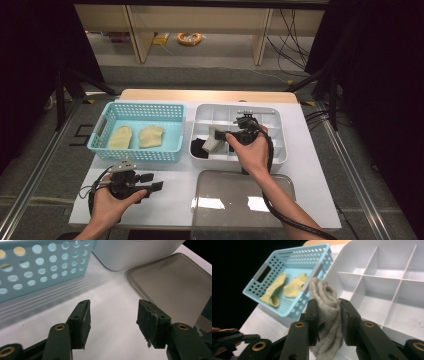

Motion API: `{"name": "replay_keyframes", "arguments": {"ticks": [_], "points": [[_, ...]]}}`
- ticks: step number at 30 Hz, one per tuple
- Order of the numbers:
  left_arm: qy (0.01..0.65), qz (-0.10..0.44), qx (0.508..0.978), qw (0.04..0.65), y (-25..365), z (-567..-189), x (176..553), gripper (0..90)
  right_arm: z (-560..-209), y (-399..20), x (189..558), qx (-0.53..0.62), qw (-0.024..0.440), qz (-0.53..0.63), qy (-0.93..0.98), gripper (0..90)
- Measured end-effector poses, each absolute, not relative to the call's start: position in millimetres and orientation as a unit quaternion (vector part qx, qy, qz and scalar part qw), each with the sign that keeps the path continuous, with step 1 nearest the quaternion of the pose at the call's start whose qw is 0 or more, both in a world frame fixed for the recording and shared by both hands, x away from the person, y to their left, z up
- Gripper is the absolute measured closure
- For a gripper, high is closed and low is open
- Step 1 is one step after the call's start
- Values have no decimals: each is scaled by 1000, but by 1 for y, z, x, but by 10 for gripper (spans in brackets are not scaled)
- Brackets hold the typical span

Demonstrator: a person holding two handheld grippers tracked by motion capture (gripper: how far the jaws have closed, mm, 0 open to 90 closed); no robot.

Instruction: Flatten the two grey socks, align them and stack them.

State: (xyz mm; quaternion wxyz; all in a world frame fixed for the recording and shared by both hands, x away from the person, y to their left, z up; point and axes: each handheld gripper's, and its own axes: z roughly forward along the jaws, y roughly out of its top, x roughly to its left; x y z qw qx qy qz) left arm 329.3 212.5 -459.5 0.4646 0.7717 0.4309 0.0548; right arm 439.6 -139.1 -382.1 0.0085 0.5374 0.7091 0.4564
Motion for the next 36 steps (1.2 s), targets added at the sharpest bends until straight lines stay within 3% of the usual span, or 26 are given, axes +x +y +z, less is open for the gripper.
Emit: {"name": "replay_keyframes", "arguments": {"ticks": [21, 36], "points": [[426, 52, 775, 464, 211, -460, 328, 441, -420, -141, 454, 538, 48, 385, 749, 713], [426, 49, 775, 465, 210, -460, 327, 441, -422, -131, 451, 538, 62, 348, 766, 705]]}}
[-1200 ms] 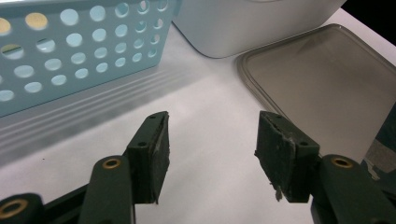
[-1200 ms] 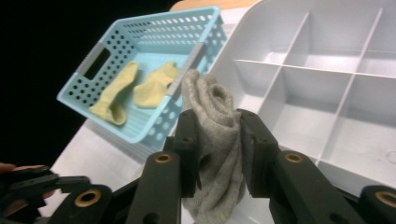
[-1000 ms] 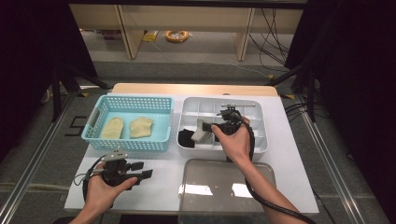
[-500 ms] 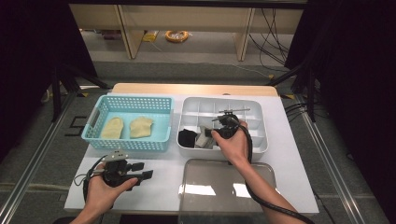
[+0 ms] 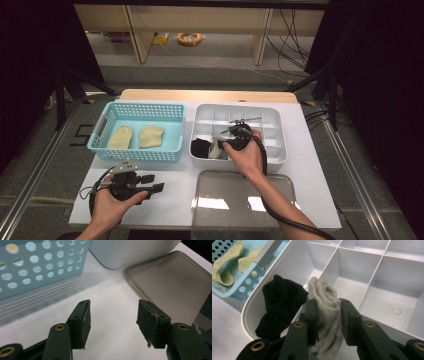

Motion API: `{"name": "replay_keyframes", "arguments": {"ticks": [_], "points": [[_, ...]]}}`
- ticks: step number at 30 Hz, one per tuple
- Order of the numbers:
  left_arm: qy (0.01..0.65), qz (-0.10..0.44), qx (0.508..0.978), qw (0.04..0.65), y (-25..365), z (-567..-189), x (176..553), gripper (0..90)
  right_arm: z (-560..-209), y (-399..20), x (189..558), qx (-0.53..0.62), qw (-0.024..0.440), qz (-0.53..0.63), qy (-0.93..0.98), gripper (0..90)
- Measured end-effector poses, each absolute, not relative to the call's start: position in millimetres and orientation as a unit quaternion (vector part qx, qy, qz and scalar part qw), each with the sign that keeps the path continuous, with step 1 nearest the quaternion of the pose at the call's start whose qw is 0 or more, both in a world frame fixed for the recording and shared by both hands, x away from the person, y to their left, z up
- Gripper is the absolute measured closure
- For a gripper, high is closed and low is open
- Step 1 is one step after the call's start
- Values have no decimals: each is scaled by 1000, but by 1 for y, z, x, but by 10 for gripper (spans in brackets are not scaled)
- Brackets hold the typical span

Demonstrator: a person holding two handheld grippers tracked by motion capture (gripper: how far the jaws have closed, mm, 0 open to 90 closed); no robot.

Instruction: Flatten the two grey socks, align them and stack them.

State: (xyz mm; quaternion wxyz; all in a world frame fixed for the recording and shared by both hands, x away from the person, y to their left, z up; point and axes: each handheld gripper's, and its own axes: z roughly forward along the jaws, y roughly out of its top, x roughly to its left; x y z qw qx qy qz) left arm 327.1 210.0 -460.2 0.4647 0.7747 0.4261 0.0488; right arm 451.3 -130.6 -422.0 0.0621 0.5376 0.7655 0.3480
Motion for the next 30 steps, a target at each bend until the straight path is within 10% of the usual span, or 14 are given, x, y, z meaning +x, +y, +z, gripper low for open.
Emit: {"name": "replay_keyframes", "arguments": {"ticks": [24, 30], "points": [[426, 49, 777, 460, 210, -461, 327, 440, -420, -124, 455, 525, 70, 328, 782, 578], [426, 46, 776, 463, 209, -461, 326, 440, -409, -124, 452, 535, 71, 332, 774, 714]]}}
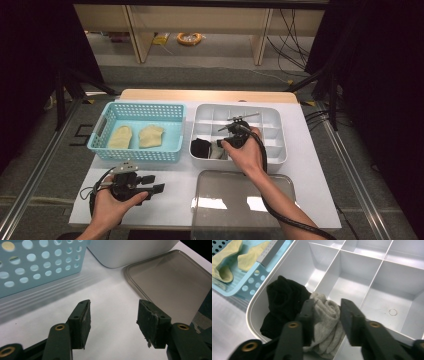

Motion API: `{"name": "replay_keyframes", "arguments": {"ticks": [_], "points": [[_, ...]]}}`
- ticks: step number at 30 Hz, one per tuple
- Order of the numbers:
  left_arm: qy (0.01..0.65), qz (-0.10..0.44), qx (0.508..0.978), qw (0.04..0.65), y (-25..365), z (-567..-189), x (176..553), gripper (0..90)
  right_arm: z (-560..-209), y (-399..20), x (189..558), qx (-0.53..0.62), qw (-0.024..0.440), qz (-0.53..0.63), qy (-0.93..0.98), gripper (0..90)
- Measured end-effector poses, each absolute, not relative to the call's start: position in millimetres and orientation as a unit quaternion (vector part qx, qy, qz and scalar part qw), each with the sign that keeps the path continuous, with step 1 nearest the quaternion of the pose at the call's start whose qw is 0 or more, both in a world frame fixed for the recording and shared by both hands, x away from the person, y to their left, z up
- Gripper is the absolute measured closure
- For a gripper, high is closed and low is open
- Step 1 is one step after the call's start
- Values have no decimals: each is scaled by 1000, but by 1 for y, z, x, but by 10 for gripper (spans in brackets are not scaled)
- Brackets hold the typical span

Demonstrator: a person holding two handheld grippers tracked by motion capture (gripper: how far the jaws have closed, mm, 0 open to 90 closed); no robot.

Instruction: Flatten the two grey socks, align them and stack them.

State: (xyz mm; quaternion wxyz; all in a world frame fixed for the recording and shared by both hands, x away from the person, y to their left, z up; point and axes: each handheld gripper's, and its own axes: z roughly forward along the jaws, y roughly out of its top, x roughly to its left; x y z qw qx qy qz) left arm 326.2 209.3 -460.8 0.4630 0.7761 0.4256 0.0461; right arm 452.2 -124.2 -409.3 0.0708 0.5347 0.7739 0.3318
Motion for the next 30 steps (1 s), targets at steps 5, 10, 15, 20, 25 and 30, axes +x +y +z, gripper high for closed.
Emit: {"name": "replay_keyframes", "arguments": {"ticks": [5, 10, 15, 20, 25, 30], "points": [[428, 49, 775, 463, 210, -461, 326, 441, -414, -124, 453, 522, 71, 332, 782, 812], [426, 48, 777, 461, 210, -461, 326, 442, -424, -120, 454, 511, 82, 304, 800, 827], [426, 48, 777, 461, 210, -461, 326, 443, -428, -116, 453, 512, 88, 288, 805, 827], [425, 46, 778, 461, 210, -461, 326, 447, -430, -110, 454, 513, 100, 266, 810, 818], [429, 50, 776, 460, 211, -462, 327, 448, -429, -112, 453, 512, 92, 282, 806, 757], [428, 48, 774, 463, 210, -462, 327, 421, -418, -118, 446, 505, 97, 318, 796, 710]]}}
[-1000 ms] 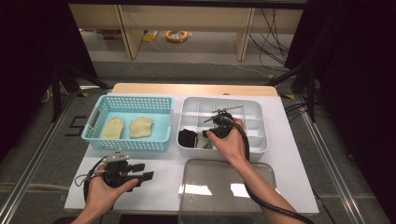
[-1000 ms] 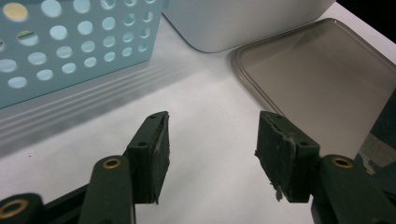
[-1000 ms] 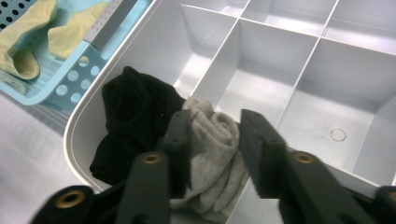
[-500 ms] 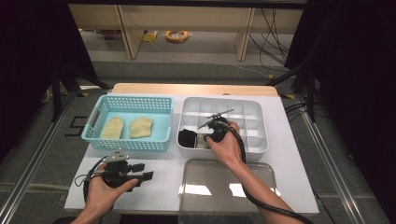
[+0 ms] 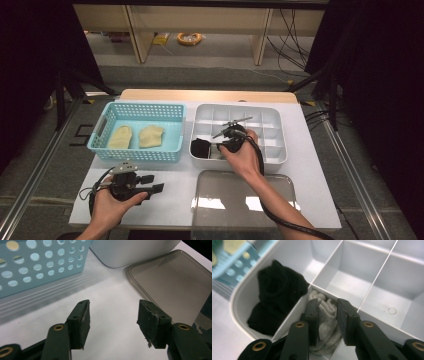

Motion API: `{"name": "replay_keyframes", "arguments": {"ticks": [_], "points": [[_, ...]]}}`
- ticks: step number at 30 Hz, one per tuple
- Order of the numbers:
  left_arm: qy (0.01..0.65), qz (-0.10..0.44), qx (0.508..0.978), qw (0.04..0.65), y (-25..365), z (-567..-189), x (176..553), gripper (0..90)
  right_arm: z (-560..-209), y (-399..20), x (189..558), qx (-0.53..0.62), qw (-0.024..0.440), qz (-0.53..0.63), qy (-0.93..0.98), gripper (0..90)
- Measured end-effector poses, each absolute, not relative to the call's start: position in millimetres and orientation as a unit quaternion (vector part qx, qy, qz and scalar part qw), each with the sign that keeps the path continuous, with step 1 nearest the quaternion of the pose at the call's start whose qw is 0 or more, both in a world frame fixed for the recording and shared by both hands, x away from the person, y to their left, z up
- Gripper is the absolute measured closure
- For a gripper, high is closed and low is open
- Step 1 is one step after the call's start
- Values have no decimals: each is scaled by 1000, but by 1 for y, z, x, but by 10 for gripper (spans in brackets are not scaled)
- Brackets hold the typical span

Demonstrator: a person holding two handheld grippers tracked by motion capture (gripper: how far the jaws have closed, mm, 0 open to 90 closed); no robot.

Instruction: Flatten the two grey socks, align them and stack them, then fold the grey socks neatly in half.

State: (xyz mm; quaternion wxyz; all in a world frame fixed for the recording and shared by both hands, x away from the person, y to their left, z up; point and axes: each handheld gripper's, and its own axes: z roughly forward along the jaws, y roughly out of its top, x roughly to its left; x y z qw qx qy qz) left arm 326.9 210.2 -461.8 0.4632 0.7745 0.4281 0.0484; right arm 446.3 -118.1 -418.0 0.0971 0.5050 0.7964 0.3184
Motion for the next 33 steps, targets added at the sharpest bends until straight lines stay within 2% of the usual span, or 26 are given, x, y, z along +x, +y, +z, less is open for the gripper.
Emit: {"name": "replay_keyframes", "arguments": {"ticks": [7, 16, 21, 22, 26, 33], "points": [[428, 49, 772, 467, 211, -462, 327, 430, -413, -134, 435, 519, 82, 351, 775, 644], [430, 43, 772, 466, 207, -463, 328, 462, -415, -147, 415, 514, 76, 384, 763, 620], [429, 40, 770, 471, 209, -463, 329, 471, -414, -154, 407, 510, 83, 395, 759, 611], [430, 40, 768, 472, 210, -463, 329, 472, -415, -155, 407, 502, 96, 398, 762, 609], [430, 40, 768, 474, 211, -462, 329, 487, -415, -156, 402, 521, 81, 401, 749, 603], [429, 41, 768, 474, 211, -461, 329, 491, -415, -158, 400, 517, 84, 396, 754, 599]]}}
